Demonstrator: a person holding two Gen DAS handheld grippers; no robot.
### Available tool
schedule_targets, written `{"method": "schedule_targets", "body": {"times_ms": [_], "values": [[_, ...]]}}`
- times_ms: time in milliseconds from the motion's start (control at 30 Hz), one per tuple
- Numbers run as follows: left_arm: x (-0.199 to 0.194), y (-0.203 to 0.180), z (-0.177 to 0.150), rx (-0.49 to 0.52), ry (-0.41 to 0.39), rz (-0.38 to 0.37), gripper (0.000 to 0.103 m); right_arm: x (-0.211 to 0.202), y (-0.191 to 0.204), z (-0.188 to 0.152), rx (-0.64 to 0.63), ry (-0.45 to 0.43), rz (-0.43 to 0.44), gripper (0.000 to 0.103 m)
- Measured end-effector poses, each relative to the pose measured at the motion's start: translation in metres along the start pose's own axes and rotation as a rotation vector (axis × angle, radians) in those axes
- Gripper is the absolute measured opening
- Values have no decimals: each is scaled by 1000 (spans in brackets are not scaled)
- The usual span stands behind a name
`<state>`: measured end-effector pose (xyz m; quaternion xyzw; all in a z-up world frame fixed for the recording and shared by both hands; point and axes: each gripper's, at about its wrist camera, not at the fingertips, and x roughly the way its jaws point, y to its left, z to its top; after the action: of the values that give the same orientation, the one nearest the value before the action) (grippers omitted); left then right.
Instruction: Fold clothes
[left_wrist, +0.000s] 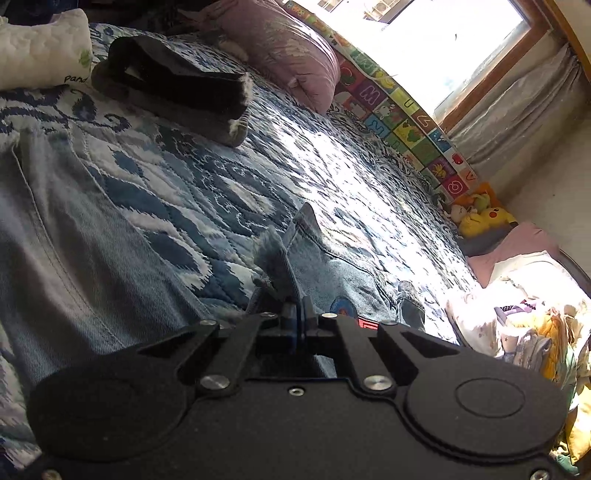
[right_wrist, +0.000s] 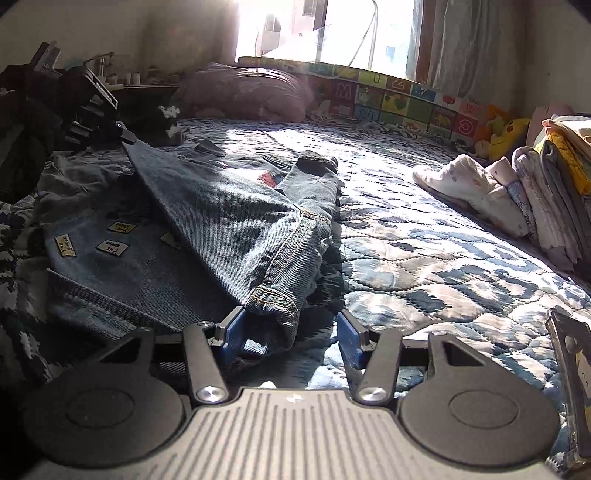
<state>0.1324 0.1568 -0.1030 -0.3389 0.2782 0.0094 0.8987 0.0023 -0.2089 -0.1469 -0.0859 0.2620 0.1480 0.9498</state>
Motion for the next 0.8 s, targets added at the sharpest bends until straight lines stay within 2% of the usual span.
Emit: {"method": "schedule_targets", "body": {"times_ms": [67, 133, 300, 367, 467, 500, 567, 600, 633, 667, 800], "values": [[0, -1, 3, 3, -16, 1, 0, -1, 0, 0, -4, 4, -2, 46], [4, 1, 7, 9, -18, 14, 0, -3, 1, 1, -14, 1, -11, 37], [30, 11, 10, 24, 56, 46, 0, -16, 21, 4, -179, -64, -76, 28], [32, 13, 12, 10, 47, 33, 0, -11, 22, 3, -197, -28, -79, 24], [36, 9, 9, 46, 52, 56, 0, -3, 12, 3, -136, 34, -55, 24], [43, 8, 5, 85, 77, 88, 0, -2, 12, 3, -136, 45, -51, 24], [55, 8, -4, 157, 121, 145, 1, -7, 14, 4, -149, 38, -48, 24], [53, 9, -4, 155, 110, 133, 1, -9, 15, 4, -155, 33, -46, 25], [51, 10, -3, 159, 110, 135, 4, -15, 15, 5, -160, 22, -34, 25], [48, 9, -1, 165, 107, 138, 11, -21, 14, 6, -165, 10, -22, 26], [18, -3, 3, 248, 37, 194, 13, -47, 10, 13, -135, -90, 26, 26]]}}
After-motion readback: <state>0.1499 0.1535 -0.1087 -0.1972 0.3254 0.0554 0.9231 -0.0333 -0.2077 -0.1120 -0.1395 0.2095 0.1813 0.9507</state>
